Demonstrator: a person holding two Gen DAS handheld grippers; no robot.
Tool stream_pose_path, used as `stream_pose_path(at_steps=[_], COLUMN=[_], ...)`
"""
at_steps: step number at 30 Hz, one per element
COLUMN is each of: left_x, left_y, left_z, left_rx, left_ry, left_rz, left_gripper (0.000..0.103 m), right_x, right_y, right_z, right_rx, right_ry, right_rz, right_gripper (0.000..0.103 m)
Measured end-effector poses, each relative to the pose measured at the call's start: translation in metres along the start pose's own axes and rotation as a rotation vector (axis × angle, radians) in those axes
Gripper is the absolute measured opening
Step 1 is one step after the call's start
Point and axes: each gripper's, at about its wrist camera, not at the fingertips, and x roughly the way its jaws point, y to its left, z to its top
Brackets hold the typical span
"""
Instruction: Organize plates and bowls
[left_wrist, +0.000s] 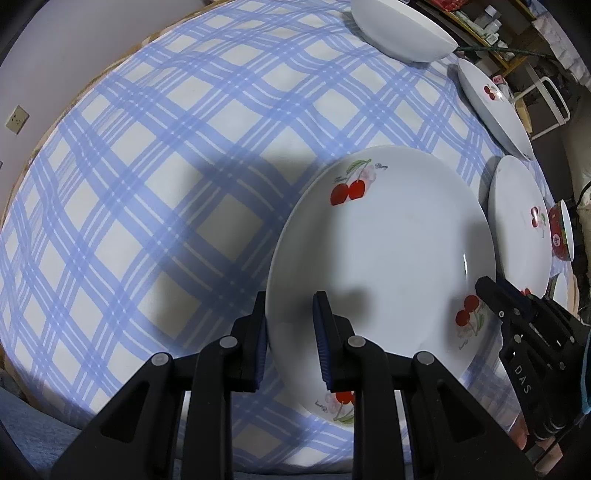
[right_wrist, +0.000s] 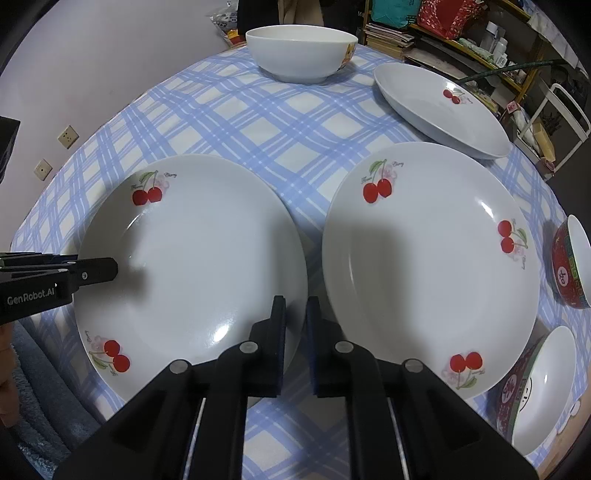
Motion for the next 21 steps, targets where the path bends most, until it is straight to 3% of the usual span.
stream_pose_path(at_steps=[17,21], left_x=[0.000,-0.012], left_y=[0.001,-0.002], left_z=[0.000,0.000], left_rx=[0.042,0.072], left_ry=[-0.014,-0.053], left_rz=[0.016,0.058], left_gripper=[0.024,0.024], right_x=[0.002,-0.008], right_y=[-0.002,-0.004], right_z=[-0.001,-0.002], right_rx=[0.013,0.008], right_ry=[0.001,-0.009], right_rz=[-0.007,0.008], right_gripper=[0.014,0.014])
